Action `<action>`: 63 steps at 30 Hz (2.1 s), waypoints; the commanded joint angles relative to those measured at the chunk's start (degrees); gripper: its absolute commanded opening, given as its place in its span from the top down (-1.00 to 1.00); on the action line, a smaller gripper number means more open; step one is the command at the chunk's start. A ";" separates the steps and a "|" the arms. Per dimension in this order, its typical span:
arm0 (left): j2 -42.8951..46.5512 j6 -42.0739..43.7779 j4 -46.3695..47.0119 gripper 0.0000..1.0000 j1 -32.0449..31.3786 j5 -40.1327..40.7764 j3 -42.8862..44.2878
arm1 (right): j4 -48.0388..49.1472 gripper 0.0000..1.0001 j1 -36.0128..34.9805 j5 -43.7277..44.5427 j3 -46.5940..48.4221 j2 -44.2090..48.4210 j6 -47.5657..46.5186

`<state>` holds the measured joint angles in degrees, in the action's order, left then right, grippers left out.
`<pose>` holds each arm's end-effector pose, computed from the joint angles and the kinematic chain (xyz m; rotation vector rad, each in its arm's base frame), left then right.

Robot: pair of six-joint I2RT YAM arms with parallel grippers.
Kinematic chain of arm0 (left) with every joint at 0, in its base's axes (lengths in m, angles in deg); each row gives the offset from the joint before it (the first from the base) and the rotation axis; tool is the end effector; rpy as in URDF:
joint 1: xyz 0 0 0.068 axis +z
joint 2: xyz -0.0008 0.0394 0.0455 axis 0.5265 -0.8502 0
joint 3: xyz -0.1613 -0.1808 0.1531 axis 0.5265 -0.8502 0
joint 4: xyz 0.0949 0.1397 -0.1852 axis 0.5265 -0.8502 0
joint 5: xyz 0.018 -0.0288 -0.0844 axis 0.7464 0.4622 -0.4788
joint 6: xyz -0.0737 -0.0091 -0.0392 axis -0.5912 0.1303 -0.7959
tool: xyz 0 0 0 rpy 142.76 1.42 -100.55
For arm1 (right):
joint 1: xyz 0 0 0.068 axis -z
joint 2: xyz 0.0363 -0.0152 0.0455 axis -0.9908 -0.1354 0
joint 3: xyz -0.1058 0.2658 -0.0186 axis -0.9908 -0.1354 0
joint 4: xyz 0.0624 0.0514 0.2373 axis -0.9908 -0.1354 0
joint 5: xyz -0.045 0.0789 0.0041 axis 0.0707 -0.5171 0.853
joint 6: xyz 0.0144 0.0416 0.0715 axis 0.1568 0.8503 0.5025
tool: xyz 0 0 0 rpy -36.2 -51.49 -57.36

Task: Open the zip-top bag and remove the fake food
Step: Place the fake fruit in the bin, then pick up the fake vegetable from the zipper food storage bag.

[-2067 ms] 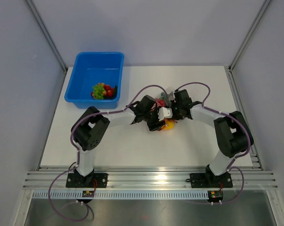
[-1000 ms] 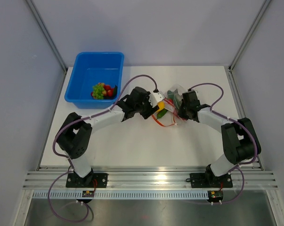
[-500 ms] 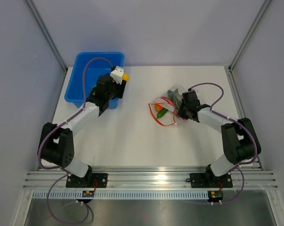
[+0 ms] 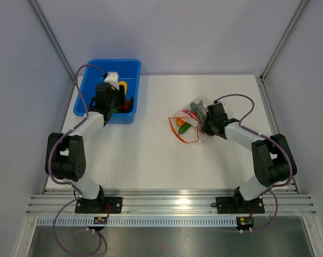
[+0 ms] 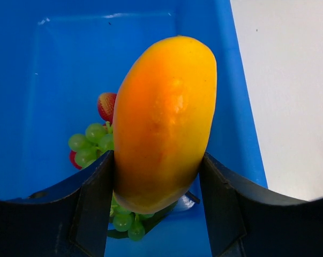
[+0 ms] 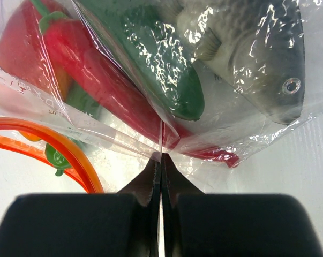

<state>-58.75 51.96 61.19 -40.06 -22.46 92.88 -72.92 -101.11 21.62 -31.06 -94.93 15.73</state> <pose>0.3939 -0.0542 0.2665 0.0687 1.9766 -0.0811 0.3205 0.1016 0.1733 0.3160 2.4410 0.2622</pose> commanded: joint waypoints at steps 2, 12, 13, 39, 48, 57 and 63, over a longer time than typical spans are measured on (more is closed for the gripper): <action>-3.74 -1.74 0.80 0.36 0.82 -2.14 4.53 | 2.31 1.00 0.09 -0.66 0.57 -0.05 -0.48; -3.14 -0.42 2.64 -0.59 1.62 -4.70 3.57 | 3.89 1.00 0.09 -2.15 -0.31 0.38 -0.04; -1.83 -0.33 3.34 -0.62 1.62 -4.70 2.61 | 4.15 1.00 0.00 -2.07 -0.40 0.47 -0.04; -0.75 23.66 4.93 -0.61 -21.23 -11.73 -4.70 | 12.15 0.99 -5.63 -5.76 -3.04 5.04 -1.27; -6.74 25.77 4.92 -0.55 -22.55 -16.22 -2.23 | 10.92 0.99 -6.59 -8.39 -1.11 2.76 -2.50; -9.11 27.18 5.81 -0.49 -25.45 -18.15 -0.74 | 10.40 0.99 -7.30 -8.22 0.04 1.53 -2.77; -10.96 26.92 5.81 -0.48 -25.72 -19.37 1.45 | 10.48 0.99 -7.56 -8.22 0.13 1.44 -2.86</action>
<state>-68.82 78.28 64.03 -65.79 -39.68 91.28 -63.50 -107.85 14.48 -33.24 -93.38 13.83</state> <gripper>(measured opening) 0.744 0.010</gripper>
